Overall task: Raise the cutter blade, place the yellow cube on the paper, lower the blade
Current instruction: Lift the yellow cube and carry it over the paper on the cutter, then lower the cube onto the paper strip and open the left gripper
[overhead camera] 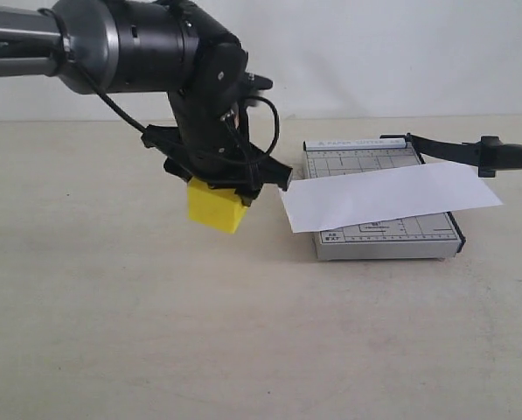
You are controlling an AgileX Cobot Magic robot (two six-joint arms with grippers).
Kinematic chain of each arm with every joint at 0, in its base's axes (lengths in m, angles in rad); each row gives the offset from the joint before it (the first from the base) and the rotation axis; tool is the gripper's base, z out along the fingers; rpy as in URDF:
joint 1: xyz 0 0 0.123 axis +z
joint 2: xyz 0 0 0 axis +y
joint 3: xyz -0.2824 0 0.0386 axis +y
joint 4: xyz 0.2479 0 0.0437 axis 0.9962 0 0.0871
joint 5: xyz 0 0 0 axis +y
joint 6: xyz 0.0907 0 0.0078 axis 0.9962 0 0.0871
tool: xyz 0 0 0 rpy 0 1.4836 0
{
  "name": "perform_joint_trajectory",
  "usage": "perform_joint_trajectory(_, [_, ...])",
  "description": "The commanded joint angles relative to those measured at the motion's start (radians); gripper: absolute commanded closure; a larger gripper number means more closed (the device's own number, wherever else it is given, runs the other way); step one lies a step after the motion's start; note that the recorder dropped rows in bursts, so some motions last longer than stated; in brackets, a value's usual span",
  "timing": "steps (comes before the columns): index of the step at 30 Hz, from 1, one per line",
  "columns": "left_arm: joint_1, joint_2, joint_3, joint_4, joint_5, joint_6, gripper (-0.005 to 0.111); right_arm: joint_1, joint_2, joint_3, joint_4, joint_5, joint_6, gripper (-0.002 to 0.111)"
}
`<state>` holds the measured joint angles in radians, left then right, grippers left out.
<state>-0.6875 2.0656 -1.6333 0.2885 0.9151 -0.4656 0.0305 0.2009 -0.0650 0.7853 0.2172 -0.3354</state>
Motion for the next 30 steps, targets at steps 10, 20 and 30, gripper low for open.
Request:
perform_joint_trajectory(10, [-0.052, -0.068, -0.031, -0.268, -0.243, 0.220, 0.102, 0.001, -0.005, 0.004, -0.005, -0.012, -0.003, 0.108])
perform_joint_trajectory(20, [-0.102, 0.156, -0.335, -0.299, -0.229, 0.220, 0.102, 0.001, -0.005, 0.004, -0.005, -0.012, -0.003, 0.108])
perform_joint_trajectory(30, [-0.102, 0.279, -0.427, -0.264, -0.217, 0.220, 0.102, 0.001, -0.005, 0.004, -0.005, -0.012, -0.003, 0.108])
